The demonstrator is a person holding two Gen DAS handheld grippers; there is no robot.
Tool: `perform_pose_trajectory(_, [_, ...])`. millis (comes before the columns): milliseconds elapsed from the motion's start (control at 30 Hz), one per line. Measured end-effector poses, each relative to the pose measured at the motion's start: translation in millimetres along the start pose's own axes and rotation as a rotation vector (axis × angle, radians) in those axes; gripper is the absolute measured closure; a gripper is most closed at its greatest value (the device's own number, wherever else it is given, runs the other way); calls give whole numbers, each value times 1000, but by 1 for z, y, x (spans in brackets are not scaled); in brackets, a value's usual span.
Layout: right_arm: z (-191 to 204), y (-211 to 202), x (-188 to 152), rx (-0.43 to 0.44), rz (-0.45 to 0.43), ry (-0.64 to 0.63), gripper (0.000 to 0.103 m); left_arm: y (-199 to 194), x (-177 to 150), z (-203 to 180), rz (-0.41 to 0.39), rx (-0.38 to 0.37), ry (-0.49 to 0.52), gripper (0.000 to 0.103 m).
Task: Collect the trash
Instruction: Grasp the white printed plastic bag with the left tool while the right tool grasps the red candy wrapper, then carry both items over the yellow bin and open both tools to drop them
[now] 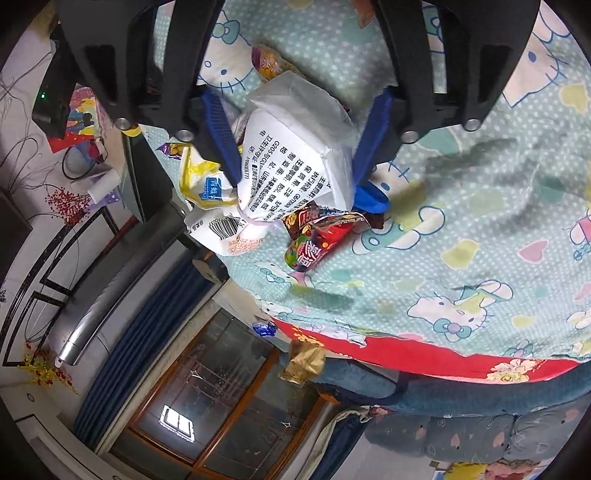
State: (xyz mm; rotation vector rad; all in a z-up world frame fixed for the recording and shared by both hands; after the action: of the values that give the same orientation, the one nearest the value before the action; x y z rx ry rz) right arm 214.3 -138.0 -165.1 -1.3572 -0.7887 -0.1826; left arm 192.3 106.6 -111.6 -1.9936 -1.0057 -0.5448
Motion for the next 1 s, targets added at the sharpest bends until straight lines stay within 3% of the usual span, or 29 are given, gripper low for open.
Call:
perform_pose_trajectory(200, [-3,-10,-5,15,-6,39,92,-8,2,-10,-20,-3,33,61])
perform_pose_trajectory(533, [-2,-25,-3,36,-45,49,93,-45,21,-41,-135,-43,102,62])
perform_pose_trajectory(1000, [0,-53,6,63,-112,51,93,-70,26,-81,-179,-97,160,62])
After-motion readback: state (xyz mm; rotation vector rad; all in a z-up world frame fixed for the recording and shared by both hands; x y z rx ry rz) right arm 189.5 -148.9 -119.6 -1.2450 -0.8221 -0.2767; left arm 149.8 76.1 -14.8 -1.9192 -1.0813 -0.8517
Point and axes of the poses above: each gripper's, at about its wrist camera, not at the fingertips, and y roughly the way its jaws point, z to its left, x to its top, the point moved 7 cm from there along y, roughly the way its jaws point, and after that the axes turned 11 degrees about -x, right-handed, at the moved point
